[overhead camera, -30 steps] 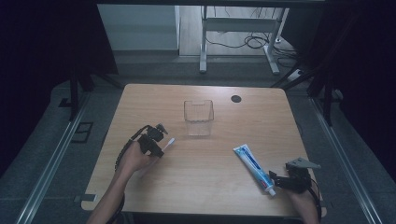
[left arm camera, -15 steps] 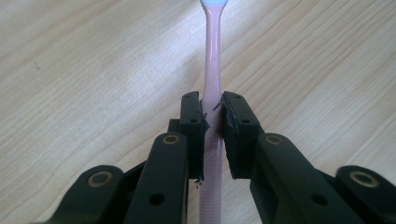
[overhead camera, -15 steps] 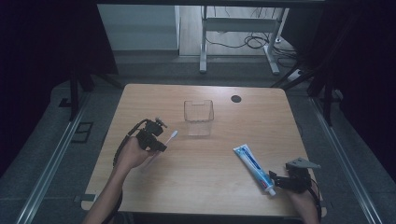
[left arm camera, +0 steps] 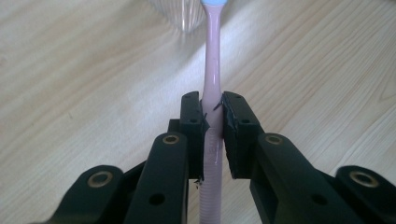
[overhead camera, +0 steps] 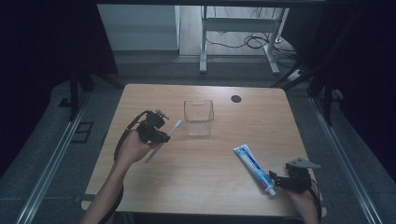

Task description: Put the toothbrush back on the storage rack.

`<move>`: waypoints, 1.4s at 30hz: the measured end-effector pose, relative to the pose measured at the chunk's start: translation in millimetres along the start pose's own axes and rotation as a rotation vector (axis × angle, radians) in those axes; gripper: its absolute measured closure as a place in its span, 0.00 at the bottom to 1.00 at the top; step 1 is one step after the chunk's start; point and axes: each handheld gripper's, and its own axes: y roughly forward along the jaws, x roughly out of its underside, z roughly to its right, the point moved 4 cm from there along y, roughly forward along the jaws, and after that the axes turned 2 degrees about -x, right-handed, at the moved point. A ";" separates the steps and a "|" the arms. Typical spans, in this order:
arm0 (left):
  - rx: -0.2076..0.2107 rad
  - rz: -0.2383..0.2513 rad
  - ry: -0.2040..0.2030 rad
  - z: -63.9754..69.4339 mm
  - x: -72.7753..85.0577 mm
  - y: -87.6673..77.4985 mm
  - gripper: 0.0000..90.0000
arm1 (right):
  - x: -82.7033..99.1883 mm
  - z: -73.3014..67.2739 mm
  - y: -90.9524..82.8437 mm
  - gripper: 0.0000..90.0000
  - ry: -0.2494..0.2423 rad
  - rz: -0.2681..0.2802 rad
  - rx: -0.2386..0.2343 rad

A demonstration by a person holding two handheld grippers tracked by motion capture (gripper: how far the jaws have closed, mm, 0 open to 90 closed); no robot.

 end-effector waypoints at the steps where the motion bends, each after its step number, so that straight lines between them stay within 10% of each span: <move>1: -0.005 0.004 0.009 0.0 -2.5 -2.0 0.88 | 0.0 0.0 0.0 0.21 0.000 0.000 0.000; 42: -0.039 0.264 0.003 -0.7 -106.4 -2.6 0.88 | -0.1 0.0 0.3 0.20 -0.002 0.001 -0.004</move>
